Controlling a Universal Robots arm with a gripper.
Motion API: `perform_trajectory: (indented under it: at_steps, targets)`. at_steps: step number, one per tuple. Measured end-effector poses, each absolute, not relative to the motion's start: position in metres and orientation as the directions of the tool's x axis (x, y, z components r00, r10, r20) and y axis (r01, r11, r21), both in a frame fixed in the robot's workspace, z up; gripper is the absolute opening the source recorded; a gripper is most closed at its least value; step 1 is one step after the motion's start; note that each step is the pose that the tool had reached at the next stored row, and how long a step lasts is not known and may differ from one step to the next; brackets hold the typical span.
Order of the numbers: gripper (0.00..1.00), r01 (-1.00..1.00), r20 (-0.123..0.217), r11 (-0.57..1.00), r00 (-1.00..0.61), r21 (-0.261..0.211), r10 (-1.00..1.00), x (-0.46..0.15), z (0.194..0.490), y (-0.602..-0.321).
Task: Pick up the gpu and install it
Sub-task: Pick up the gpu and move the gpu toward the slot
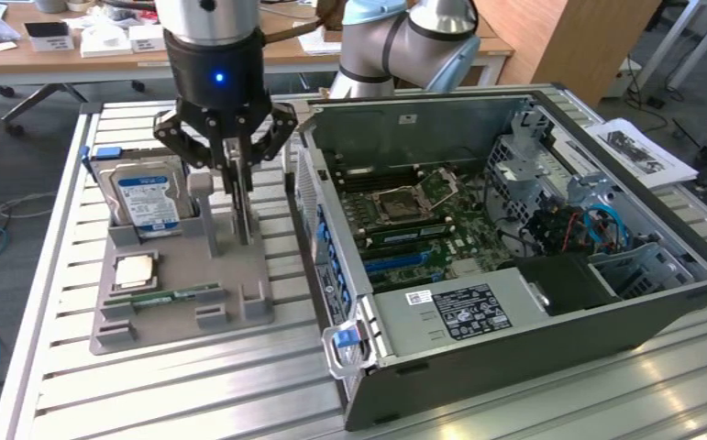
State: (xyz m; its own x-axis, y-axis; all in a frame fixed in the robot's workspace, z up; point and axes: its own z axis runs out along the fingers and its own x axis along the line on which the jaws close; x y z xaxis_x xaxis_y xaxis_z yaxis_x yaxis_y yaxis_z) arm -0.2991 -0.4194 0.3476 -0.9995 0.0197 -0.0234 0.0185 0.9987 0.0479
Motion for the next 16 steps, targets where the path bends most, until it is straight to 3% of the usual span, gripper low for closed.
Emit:
perform_trajectory:
  at_steps: [16]
  targets:
    - [0.27, 0.019, -0.023, 0.999, -1.000, 0.048, 0.020, -0.299, 0.404, -0.419]
